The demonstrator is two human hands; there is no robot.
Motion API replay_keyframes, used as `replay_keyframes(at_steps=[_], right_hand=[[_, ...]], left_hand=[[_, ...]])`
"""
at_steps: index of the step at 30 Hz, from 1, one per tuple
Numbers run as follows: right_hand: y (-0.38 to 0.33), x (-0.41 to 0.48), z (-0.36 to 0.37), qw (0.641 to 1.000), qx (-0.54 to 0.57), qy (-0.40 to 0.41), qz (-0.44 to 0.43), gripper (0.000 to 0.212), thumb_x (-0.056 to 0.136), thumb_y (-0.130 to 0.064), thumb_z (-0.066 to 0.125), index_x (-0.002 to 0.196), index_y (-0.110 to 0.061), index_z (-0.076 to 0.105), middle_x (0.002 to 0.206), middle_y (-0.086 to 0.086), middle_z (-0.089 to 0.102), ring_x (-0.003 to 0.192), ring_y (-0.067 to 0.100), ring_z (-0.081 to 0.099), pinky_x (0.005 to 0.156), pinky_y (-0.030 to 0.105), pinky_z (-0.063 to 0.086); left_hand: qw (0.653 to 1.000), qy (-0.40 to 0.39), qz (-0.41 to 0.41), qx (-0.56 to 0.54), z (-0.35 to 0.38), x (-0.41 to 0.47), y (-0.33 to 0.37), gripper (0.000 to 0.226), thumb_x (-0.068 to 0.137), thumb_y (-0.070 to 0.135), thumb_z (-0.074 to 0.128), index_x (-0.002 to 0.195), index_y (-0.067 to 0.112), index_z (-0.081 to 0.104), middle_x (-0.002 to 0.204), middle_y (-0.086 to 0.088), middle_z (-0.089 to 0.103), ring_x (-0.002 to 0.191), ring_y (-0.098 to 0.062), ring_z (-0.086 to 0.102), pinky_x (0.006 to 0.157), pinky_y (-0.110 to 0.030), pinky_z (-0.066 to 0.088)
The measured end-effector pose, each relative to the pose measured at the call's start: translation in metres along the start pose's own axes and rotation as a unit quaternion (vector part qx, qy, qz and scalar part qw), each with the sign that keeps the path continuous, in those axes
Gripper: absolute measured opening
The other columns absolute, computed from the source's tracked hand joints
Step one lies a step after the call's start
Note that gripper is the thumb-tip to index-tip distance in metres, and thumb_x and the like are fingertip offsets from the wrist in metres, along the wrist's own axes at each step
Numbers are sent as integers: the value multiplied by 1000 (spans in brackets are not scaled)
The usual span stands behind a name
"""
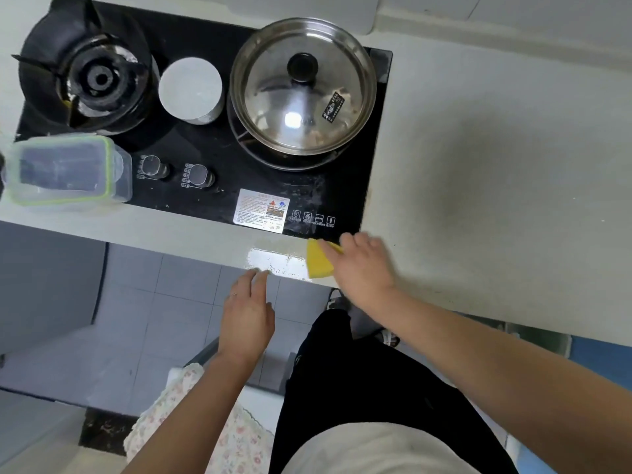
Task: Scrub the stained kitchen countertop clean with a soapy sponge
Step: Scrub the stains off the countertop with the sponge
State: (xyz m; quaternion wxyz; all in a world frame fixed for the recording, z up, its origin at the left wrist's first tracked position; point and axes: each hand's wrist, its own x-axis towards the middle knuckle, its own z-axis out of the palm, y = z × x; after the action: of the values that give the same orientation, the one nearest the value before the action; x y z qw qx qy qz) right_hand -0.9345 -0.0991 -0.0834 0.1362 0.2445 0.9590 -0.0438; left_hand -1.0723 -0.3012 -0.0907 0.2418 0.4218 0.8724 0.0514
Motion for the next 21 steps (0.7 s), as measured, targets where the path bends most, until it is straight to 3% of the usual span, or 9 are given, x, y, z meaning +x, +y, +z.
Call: replay_keyframes(at_steps=[3,7,12,16,21], right_hand=[[55,-43,8,997,-25,-5,68,66,62,-13,78,127,-21,66,91,15,61,81,34,57,70,39,43],[96,-105,14,991,10,-7,132,67,67,-10,76,133,-15,60,83,14,52,72,32,49,61,38,39],[40,-73,5,992,97,45,62,79,57,-11,79,134,-21,63,81,12,52,67,29,51,58,35,42],[-16,-12,8,994,96,60,9,75,59,-9,77,131,-25,64,85,9,51,70,27,48,58,32,35],[6,-14,9,997,60,32,28,66,57,-13,77,121,-29,70,87,8,57,76,29,55,66,35,45]], left_hand=[[1000,-7,6,-3,0,1,1,61,80,-3,73,138,6,55,144,-21,51,129,-41,55,95,-53,56],[1000,-7,28,-6,-4,7,9,59,80,-4,70,135,11,56,145,-17,49,124,-37,55,91,-50,57],[999,-4,48,-16,-5,17,16,58,77,-6,69,132,12,57,145,-16,50,125,-37,54,93,-49,55],[997,13,79,-24,-5,22,22,61,73,-11,71,130,6,57,139,-19,54,125,-37,54,96,-49,54],[995,9,97,-21,-3,23,25,60,73,-11,72,129,6,58,138,-19,55,124,-38,56,94,-49,54]])
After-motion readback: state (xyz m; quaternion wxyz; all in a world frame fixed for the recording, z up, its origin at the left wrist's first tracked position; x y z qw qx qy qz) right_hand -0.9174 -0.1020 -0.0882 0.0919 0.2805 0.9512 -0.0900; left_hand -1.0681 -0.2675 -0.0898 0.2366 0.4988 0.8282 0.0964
